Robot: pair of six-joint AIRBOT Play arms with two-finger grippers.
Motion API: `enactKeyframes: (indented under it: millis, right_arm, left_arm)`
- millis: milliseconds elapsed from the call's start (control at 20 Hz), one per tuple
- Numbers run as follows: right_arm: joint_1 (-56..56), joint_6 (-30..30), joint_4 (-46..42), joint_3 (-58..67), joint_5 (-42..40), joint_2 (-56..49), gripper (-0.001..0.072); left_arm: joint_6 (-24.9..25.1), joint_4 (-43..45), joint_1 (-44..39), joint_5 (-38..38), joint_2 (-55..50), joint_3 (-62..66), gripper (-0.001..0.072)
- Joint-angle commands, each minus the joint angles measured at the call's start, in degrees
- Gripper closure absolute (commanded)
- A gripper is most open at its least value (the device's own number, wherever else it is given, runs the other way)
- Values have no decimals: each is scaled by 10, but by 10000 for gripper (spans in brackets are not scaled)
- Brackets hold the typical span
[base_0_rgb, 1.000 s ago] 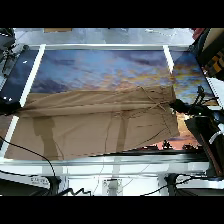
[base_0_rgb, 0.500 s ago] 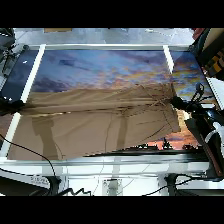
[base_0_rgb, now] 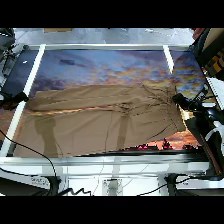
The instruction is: Fold the clothes and pants, and hang the long-sleeved shirts on hangers.
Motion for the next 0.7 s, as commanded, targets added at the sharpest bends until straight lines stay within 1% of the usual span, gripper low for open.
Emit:
enactKeyframes:
  millis: [0, 50, 100, 150, 200, 250, 300, 400, 450, 550, 600, 650]
  right_arm:
    - [-31, 40, -27, 15, 55, 46, 212]
    - [-48, 73, -59, 15, 75, 68, 271]
    - [-71, 110, -106, 15, 110, 93, 366]
    - [-94, 136, -156, 15, 156, 116, 474]
    - [-118, 148, -203, 15, 210, 136, 587]
    - [-144, 149, -250, 13, 272, 154, 668]
    - [-169, 148, -289, 8, 320, 170, 668]
    - [-227, 142, -337, -21, 398, 198, 669]
    - [-260, 126, -335, -49, 423, 213, 669]
    - [-321, 80, -294, -117, 448, 237, 670]
    - [-344, 65, -262, -154, 454, 244, 669]
    - [-363, 64, -228, -192, 449, 246, 644]
  left_arm:
    - [17, -4, 1, -43, 57, 1, 9]
    - [36, 9, 1, -64, 83, 1, 10]
    - [46, 34, 1, -82, 107, 1, 24]
    - [47, 62, 1, -101, 132, 1, 165]
    - [49, 89, 1, -117, 153, 1, 384]
    - [51, 118, 1, -131, 174, 1, 655]
    - [58, 136, 1, -139, 187, 1, 696]
    - [97, 143, 4, -187, 203, 0, 697]
    - [106, 143, 6, -216, 205, 0, 697]
    - [103, 142, 15, -258, 205, -4, 702]
    - [90, 143, 20, -270, 205, -8, 703]
    - [74, 143, 24, -280, 205, -12, 702]
